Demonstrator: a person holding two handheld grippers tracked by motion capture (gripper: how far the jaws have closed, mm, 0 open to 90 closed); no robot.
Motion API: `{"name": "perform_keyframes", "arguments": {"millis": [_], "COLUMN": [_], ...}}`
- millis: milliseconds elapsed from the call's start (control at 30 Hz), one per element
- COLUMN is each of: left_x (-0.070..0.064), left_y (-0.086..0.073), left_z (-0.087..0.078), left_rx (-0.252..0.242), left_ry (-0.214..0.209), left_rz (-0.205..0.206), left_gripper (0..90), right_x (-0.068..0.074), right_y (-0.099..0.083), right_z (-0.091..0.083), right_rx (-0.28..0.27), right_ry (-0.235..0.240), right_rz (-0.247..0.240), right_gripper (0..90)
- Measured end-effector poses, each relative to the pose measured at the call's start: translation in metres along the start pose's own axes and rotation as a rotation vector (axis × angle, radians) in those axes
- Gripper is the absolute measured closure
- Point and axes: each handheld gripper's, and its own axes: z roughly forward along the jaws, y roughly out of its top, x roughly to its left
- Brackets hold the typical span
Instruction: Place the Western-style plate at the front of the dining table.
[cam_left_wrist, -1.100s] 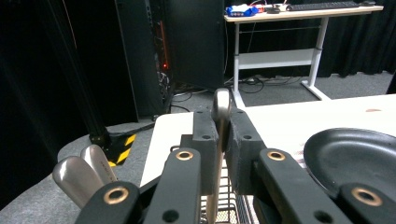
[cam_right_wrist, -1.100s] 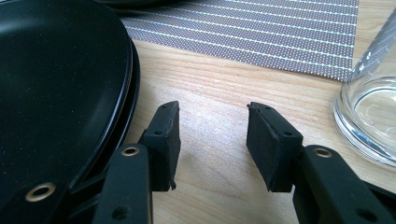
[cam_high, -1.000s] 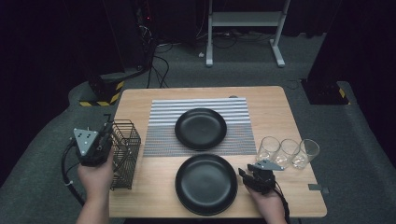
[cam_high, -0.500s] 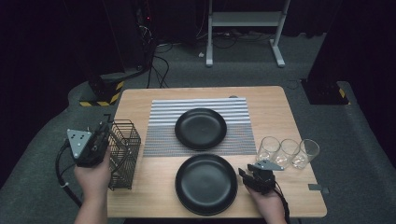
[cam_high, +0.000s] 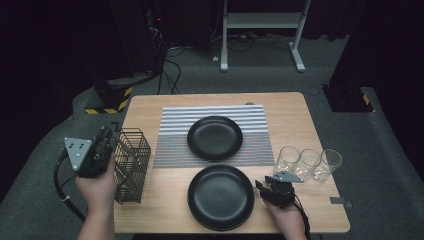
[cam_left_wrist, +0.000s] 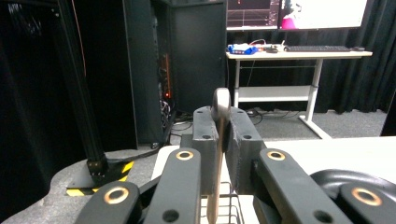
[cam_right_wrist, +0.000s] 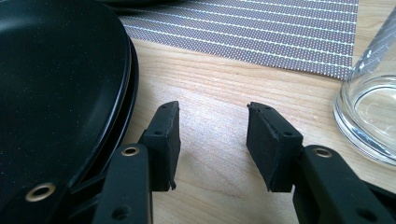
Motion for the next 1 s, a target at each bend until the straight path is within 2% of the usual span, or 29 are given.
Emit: {"name": "perform_keyframes", "arguments": {"millis": [167, 767, 1000], "left_x": [-0.005, -0.016, -0.021], "left_y": [0.009, 0.038, 0.042], "left_z": [0.0, 0.001, 0.003], "left_rx": [-0.017, -0.083, -0.09], "left_ry": [0.003, -0.017, -0.027], "left_rz": [0.026, 0.031, 0.031], "left_gripper": [82.9, 82.9, 82.9], "right_x": [0.0, 0.0, 0.0], "right_y": [0.0, 0.0, 0.0], "right_z": [0.0, 0.0, 0.0], "right_rx": [0.0, 0.002, 0.001], "right_ry": [-0.001, 0.0, 0.001], "right_rz": [0.002, 0.002, -0.001], "right_gripper": [54.1, 54.1, 54.1]}}
